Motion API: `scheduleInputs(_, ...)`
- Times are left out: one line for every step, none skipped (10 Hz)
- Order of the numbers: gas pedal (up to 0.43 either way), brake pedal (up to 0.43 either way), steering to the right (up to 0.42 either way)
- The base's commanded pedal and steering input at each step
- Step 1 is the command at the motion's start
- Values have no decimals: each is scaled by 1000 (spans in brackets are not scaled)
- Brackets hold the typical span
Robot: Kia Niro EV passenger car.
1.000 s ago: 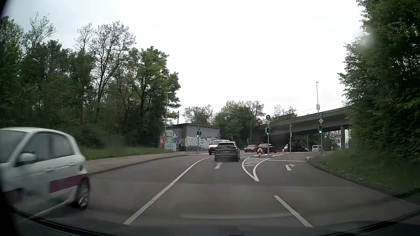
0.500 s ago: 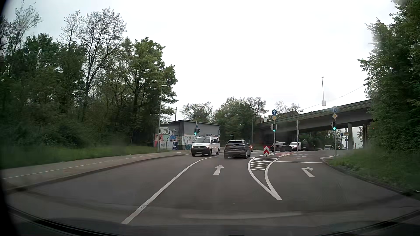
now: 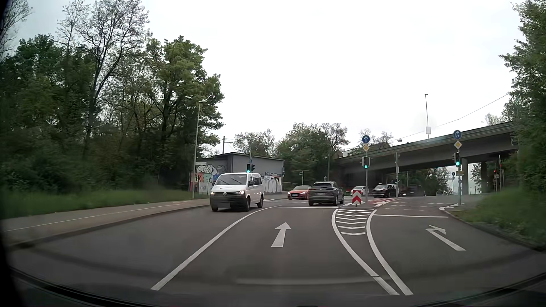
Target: Follow the waypoints while adhering to traffic rules and regulations
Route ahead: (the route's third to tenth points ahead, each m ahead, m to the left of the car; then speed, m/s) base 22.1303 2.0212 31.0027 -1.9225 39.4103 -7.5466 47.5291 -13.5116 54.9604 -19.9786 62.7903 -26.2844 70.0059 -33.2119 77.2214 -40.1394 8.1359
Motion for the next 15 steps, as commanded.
scheduleInputs(220,0,6)
scheduleInputs(220,0,4)
scheduleInputs(220,0,4)
scheduleInputs(220,0,5)
scheduleInputs(220,0,6)
scheduleInputs(220,0,6)
scheduleInputs(220,0,6)
scheduleInputs(209,0,13)
scheduleInputs(169,0,23)
scheduleInputs(157,0,31)
scheduleInputs(150,0,34)
scheduleInputs(150,0,34)
scheduleInputs(150,0,36)
scheduleInputs(150,0,44)
scheduleInputs(150,0,57)
